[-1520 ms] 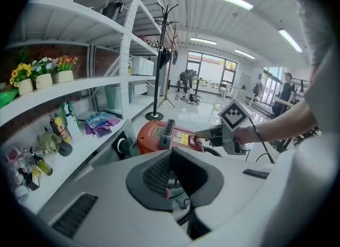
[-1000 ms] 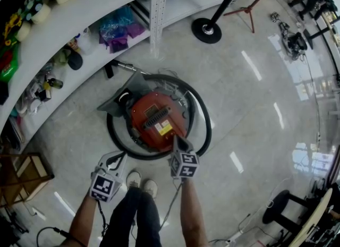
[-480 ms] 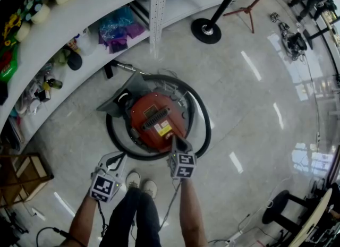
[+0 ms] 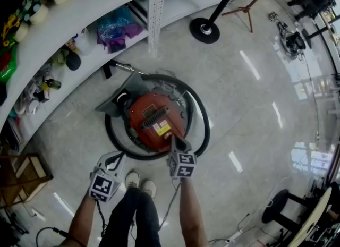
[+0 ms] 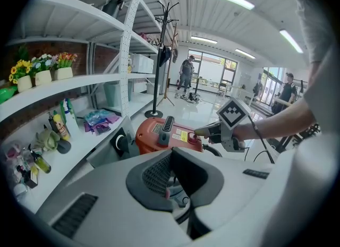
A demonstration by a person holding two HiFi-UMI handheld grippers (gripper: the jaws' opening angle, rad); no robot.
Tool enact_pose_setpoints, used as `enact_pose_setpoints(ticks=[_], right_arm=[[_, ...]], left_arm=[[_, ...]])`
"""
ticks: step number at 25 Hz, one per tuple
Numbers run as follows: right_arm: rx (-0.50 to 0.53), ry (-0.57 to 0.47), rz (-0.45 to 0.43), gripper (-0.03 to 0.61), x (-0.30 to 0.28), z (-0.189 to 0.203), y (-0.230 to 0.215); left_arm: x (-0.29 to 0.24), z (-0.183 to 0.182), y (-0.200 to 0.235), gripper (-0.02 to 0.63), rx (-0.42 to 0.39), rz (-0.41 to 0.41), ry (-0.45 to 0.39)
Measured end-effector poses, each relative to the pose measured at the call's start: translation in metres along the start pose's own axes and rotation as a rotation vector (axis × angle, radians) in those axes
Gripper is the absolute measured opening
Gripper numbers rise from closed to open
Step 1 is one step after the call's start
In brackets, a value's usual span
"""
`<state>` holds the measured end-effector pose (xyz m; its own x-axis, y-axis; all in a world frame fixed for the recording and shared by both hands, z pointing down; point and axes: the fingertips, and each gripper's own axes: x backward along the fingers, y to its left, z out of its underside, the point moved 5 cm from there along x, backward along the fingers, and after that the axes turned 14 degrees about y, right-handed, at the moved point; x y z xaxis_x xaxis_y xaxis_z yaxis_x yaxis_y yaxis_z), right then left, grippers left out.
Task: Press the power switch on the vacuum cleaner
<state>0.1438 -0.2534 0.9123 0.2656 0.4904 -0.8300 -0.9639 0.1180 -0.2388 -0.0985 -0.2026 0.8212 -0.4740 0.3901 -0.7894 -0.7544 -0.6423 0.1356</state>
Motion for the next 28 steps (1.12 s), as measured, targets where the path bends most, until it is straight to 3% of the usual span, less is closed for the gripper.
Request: enact_pose_setpoints(ticks=[16, 28], right_arm=[[0.014, -0.001, -0.020, 0.012, 0.003, 0.000, 0.001], [0.010, -0.032, -0.020, 0.011, 0.049, -0.010, 0.013]], left_arm=[[0.004, -0.006, -0.005, 0.006, -0.016, -0.004, -0.007], [0.028, -0.031, -0.010, 0.006, -0.028, -0.007, -0.044]])
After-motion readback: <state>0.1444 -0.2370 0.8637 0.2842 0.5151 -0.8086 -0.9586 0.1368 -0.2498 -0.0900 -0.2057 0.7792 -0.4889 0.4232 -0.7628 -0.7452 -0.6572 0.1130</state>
